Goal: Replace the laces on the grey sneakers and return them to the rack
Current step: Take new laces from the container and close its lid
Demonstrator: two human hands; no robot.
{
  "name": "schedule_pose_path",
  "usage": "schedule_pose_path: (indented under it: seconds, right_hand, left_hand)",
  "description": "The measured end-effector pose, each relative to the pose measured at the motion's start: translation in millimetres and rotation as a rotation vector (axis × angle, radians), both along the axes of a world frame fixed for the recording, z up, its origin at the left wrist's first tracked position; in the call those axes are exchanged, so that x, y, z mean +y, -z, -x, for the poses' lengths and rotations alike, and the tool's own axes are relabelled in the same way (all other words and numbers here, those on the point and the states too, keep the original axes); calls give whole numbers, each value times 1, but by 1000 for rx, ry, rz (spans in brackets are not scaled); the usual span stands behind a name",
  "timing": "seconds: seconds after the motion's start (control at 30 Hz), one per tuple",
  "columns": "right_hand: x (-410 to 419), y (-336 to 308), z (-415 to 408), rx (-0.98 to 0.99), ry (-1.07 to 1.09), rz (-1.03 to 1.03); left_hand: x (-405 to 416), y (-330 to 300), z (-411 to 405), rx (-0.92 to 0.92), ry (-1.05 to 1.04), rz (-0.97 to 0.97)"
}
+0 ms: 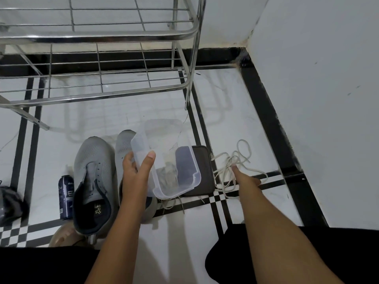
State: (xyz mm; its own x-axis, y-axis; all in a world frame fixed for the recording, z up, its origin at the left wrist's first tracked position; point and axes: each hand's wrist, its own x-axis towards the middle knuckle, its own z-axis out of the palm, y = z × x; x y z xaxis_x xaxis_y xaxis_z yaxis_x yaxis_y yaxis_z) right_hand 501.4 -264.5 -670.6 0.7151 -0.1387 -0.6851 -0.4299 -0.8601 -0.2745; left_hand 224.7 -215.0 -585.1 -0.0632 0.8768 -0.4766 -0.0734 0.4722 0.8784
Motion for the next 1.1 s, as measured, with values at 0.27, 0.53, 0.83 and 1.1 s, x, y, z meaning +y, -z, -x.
schedule_pose_path:
  seconds: [0.27, 0.53, 0.83, 1.1]
  right_hand:
    - [50, 22, 22, -159, -302, 96]
    - [78, 34, 21, -147, -437, -89]
    - [41, -3, 22, -228, -253, -312]
    - [59, -138, 37, -148, -817, -339]
  left_hand:
    - [0, 12, -10, -11, 76, 37]
    - [-3, 31, -8, 22, 117, 85]
    - [-7, 40, -5, 30, 98, 99]
    - [-22, 29, -1, -14, 62, 73]
